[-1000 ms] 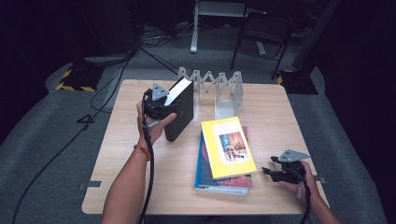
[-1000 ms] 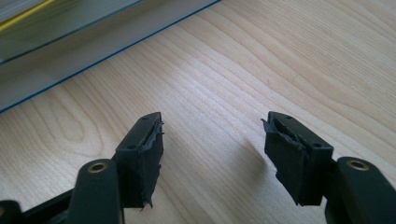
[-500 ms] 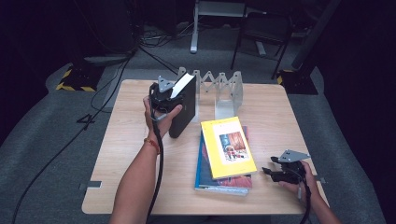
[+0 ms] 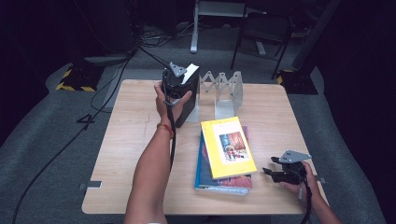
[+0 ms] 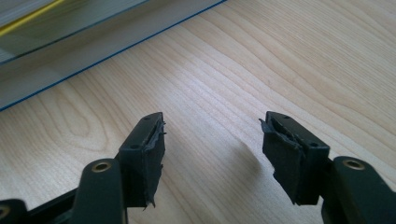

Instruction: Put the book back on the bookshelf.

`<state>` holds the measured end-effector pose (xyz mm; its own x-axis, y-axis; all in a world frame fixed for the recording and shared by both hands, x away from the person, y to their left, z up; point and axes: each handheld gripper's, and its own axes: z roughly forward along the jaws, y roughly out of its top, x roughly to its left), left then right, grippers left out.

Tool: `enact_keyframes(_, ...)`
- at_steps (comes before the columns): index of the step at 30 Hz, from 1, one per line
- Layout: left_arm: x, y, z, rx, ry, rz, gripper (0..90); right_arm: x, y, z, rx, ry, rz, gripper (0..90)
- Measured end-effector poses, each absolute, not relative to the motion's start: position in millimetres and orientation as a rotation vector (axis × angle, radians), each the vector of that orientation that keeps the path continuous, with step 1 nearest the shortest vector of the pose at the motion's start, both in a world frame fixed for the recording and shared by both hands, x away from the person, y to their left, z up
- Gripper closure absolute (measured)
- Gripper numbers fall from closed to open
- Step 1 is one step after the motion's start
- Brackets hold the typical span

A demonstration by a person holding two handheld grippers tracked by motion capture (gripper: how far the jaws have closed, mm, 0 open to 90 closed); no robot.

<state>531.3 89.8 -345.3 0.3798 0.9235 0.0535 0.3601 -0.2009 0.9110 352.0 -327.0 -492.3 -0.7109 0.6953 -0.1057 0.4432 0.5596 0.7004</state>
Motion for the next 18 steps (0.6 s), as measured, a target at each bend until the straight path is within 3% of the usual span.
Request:
enact_keyframes(8, 542.8, 81.8, -344.1, 1.678, 1.181, 0.884, 51.9, 349.9, -328.4, -491.6, 0.928, 2.420, 0.950, 39.2)
enact_keyframes(18, 550.9, 83.6, -353.5, 1.651, 1.196, 0.884, 51.4, 350.0, -325.8, -491.5, 0.903, 2.425, 0.942, 39.4)
